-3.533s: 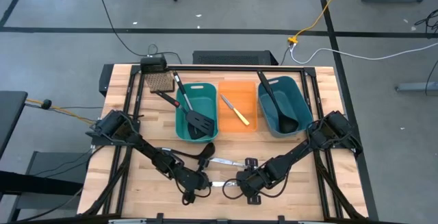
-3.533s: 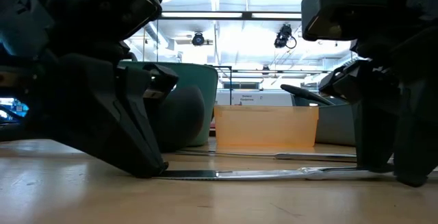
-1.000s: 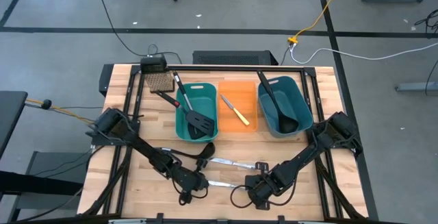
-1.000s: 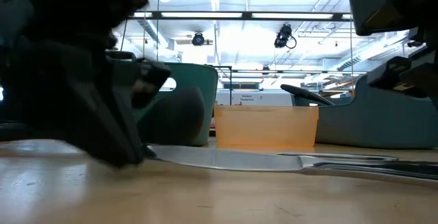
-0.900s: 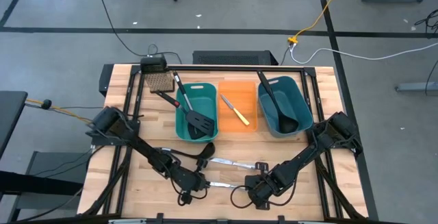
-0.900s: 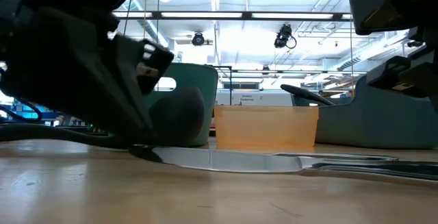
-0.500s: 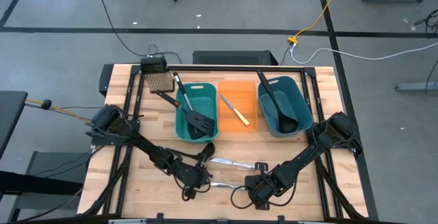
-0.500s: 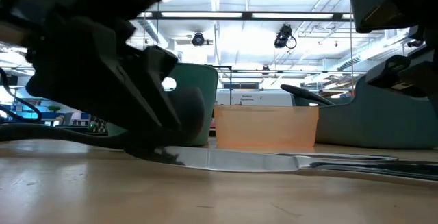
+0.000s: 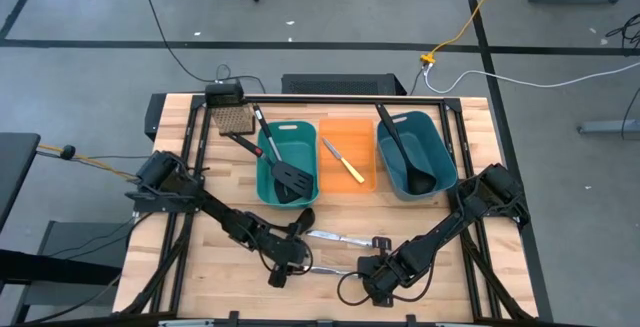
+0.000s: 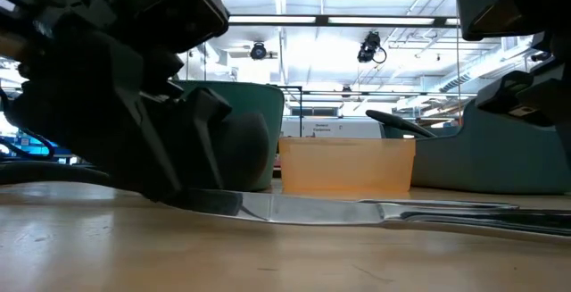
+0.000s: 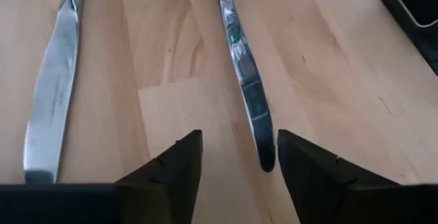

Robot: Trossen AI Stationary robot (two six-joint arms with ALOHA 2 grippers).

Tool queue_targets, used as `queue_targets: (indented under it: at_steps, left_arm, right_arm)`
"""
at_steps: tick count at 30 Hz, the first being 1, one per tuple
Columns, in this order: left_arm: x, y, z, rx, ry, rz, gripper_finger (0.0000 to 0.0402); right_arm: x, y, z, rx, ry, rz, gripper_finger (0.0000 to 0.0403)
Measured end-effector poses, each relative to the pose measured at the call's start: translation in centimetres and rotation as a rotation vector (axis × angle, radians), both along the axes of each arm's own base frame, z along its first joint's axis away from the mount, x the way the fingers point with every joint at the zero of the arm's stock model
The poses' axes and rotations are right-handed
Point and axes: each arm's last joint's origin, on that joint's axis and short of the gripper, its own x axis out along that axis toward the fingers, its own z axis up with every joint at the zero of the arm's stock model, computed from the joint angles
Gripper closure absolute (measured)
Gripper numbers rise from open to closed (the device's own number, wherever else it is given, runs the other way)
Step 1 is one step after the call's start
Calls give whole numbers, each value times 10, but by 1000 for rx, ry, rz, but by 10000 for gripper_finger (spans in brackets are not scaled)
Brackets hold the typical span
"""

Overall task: Pick & Place Kitchen Items
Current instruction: Put the silver knife into the orange bin

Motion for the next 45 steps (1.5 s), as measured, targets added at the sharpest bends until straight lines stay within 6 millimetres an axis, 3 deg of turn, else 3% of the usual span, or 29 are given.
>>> queue_targets:
  at_steps: [9, 21, 30, 45]
  left_arm:
    - [-2, 0, -1, -14, 30, 1, 257]
    - [-2, 0, -1, -13, 30, -4, 290]
    - [-1, 1, -1, 7, 21, 13, 388]
    - [-2, 1, -2, 37, 32, 4, 396]
  right_arm:
    - [1, -1, 0, -32, -34, -31, 345]
    - [2, -1, 0, -30, -38, -30, 345]
    - [2, -2, -4, -47, -36, -17, 347]
    - [7, 2, 2, -88, -39, 37, 332]
